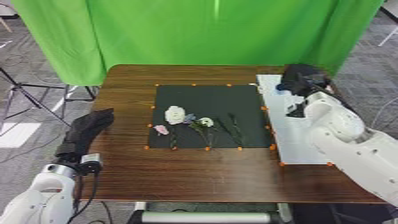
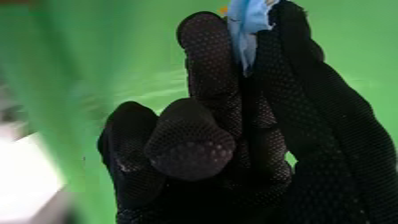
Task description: Arrange flowers
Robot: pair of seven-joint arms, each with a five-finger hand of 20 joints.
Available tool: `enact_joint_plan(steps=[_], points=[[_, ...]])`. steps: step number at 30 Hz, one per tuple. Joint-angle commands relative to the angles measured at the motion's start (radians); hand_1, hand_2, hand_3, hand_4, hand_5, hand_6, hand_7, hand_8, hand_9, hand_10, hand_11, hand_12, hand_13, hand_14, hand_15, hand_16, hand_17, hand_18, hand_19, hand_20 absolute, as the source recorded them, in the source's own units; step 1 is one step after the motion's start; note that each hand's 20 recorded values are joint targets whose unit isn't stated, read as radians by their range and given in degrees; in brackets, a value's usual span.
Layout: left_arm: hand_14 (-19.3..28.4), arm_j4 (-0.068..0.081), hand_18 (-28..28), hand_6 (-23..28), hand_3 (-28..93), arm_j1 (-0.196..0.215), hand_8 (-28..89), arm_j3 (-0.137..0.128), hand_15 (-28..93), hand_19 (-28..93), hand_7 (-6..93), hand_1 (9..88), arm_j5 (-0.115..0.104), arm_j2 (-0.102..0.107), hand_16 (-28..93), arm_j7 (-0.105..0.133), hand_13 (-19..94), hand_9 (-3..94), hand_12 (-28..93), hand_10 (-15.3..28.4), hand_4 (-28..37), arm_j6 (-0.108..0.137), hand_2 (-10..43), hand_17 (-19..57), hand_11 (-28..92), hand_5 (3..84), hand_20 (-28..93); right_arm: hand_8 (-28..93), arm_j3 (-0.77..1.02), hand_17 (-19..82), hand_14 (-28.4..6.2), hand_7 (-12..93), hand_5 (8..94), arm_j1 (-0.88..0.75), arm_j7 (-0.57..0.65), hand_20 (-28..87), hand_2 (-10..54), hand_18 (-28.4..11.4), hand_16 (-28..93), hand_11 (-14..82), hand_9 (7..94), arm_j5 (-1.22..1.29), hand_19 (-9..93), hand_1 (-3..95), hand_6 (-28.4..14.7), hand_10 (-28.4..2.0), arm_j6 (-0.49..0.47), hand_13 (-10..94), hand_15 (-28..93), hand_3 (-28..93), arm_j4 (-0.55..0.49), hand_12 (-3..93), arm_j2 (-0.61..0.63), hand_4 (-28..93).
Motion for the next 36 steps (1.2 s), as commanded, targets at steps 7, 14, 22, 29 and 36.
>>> enact_joint_plan(steps=[7,14,22,29,36], points=[[16.2,0.011,10.9,5.0,65,-0.024,-6,0.015,8,5,12.4,20.0,0.008,-0.005,1,-0.022,32,40.6,11,13.7,-28.1,-0.036,1.5,2.4,18,43.0,12,5,-0.24,61,-3.5,22,78.2,0.171,-0.149,60,-8.2,-14.0,29,15.9,85.4,0.008,93,61.9,1.5,-11.8,-0.15,84,70,52,0.03,34.0,-0.211,-19],[16.3,0.012,10.9,4.9,65,-0.02,-6,0.014,8,5,12.2,19.9,0.007,-0.005,1,-0.027,32,40.6,11,13.7,-28.1,-0.041,1.5,2.4,18,43.1,12,5,-0.274,61,-3.5,23,77.9,0.157,-0.146,60,-8.2,-14.1,29,13.2,84.6,-0.009,93,61.5,1.9,-11.4,-0.203,84,70,53,0.067,34.6,-0.217,-19],[16.4,0.009,10.9,5.0,65,-0.013,-6,0.011,8,5,12.0,19.9,0.008,-0.006,1,-0.03,32,40.6,11,13.8,-28.0,-0.05,1.5,2.3,18,43.0,12,5,-0.279,61,-3.6,23,78.0,0.139,-0.138,60,-8.1,-14.0,29,11.9,83.9,-0.028,93,61.3,2.2,-11.4,-0.213,84,71,53,0.098,34.5,-0.22,-19],[16.6,0.015,11.0,4.9,65,-0.027,-6,0.017,8,5,12.0,19.8,0.011,-0.003,1,-0.037,31,40.5,11,13.8,-28.2,-0.062,1.6,2.0,18,43.0,12,5,-0.262,61,-3.5,23,77.4,0.122,-0.126,60,-7.9,-13.8,29,10.4,83.1,-0.041,93,61.4,2.4,-10.9,-0.222,84,71,52,0.122,34.7,-0.216,-19],[16.6,0.015,11.0,5.0,64,-0.025,-6,0.017,8,4,11.8,19.7,0.011,-0.004,1,-0.04,31,40.5,11,13.7,-28.1,-0.066,1.7,1.9,18,43.0,12,4,-0.235,61,-3.4,23,77.3,0.119,-0.121,60,-7.6,-13.9,29,10.1,83.0,-0.042,93,61.3,2.5,-11.0,-0.219,83,71,52,0.136,34.7,-0.215,-19]])
